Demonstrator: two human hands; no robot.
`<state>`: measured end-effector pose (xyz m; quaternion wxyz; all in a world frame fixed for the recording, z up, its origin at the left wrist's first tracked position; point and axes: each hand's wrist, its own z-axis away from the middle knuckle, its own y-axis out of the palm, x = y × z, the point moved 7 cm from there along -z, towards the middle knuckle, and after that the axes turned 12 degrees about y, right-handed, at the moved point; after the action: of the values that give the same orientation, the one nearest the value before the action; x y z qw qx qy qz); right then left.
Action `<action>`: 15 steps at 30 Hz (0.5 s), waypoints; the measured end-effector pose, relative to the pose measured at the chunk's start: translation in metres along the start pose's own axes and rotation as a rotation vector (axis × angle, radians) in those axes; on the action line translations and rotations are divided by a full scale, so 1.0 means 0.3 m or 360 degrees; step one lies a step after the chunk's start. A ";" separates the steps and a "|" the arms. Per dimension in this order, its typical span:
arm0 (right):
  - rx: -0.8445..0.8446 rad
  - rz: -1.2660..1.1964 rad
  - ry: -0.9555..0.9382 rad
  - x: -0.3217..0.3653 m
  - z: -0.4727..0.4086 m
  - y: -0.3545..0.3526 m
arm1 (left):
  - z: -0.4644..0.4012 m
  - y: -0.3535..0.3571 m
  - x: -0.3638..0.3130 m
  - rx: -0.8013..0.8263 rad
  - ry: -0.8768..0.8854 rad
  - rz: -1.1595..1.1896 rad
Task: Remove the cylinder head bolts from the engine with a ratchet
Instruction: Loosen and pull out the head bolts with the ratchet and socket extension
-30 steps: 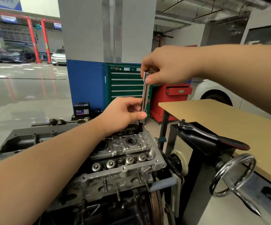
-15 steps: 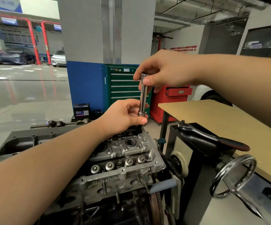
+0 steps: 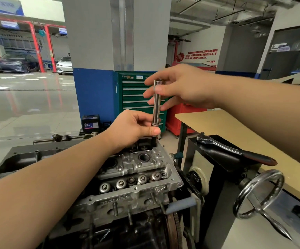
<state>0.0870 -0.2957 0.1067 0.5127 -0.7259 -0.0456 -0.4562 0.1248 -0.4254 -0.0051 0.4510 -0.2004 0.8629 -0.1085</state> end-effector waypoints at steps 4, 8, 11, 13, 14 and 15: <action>-0.0197 -0.0119 -0.0007 -0.021 -0.009 -0.010 | 0.011 0.005 0.002 0.0053 -0.0024 0.0158; -0.0710 -0.0042 0.0066 -0.022 0.005 -0.017 | 0.017 0.028 -0.007 0.0010 0.0007 0.0217; -0.0705 0.0012 -0.0019 -0.018 0.012 0.005 | 0.007 0.018 -0.004 -0.0101 0.0016 0.0134; -0.0424 -0.0209 -0.0072 -0.025 0.005 0.030 | 0.004 0.013 0.000 -0.0109 0.0004 0.0132; -0.0214 -0.0421 -0.0077 -0.031 0.004 0.044 | 0.002 0.009 0.000 -0.0108 0.0012 0.0090; -0.0032 -0.0587 -0.0066 -0.035 0.008 0.054 | 0.000 0.006 -0.003 -0.0100 0.0024 0.0041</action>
<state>0.0910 -0.2974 0.0879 0.4121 -0.7195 -0.1839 -0.5279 0.1247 -0.4236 -0.0051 0.4393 -0.2026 0.8718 -0.0771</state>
